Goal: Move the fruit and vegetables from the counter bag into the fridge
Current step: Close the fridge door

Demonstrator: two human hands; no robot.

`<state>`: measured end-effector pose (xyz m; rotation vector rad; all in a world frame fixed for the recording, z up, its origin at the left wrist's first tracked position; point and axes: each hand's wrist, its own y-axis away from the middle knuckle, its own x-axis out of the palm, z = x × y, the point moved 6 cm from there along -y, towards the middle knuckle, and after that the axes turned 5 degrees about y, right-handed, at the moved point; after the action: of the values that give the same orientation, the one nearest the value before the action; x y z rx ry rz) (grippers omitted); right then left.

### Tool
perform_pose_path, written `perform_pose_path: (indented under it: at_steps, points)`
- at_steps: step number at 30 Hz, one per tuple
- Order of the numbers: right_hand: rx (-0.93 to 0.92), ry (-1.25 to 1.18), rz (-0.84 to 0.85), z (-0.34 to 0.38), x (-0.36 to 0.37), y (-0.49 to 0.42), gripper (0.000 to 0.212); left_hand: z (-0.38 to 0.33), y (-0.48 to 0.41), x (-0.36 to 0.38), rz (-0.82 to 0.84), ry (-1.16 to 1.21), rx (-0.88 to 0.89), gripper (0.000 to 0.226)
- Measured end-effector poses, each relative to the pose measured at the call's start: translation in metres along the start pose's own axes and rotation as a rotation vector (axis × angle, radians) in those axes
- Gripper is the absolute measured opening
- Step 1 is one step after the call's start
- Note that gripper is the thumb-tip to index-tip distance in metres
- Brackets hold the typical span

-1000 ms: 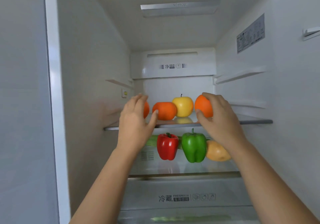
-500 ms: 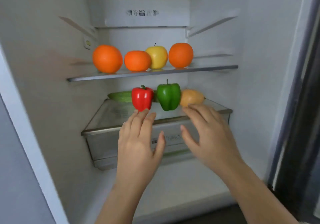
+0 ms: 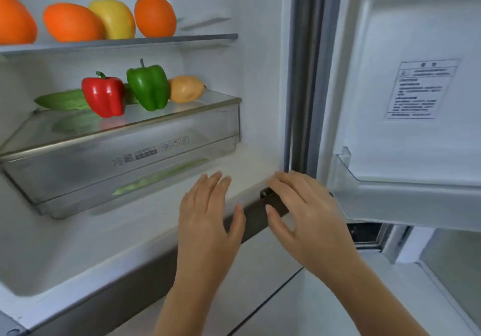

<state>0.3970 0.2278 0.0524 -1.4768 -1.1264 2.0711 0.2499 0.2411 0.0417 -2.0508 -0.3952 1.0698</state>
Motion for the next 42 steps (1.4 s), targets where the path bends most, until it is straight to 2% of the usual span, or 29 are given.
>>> perform_pose_path:
  at_steps: [6, 11, 21, 33, 37, 42]
  points:
    - [0.097, 0.025, -0.022, -0.037, -0.065, 0.057, 0.038, -0.077, 0.035, 0.01, 0.022, 0.057, 0.066, 0.046]
    - [0.186, 0.141, 0.012, -0.08, -0.138, 0.124, 0.04, -0.172, 0.076, 0.032, 0.031, 0.175, 0.155, 0.044]
    - [0.385, 0.34, 0.059, -0.165, -0.252, 0.226, 0.045, -0.327, 0.138, 0.086, 0.203, 0.241, 0.292, 0.043]
    - [0.473, 0.494, 0.012, -0.289, -0.294, 0.235, 0.047, -0.433, 0.074, 0.194, 0.25, 0.366, 0.425, 0.042]
    - [0.474, 0.521, -0.001, -0.329, -0.299, 0.221, 0.048, -0.46, 0.047, 0.23, 0.21, 0.419, 0.452, 0.042]
    - [0.465, 0.52, -0.003, -0.36, -0.294, 0.214, 0.048, -0.475, 0.035, 0.257, 0.142, 0.348, 0.479, 0.042]
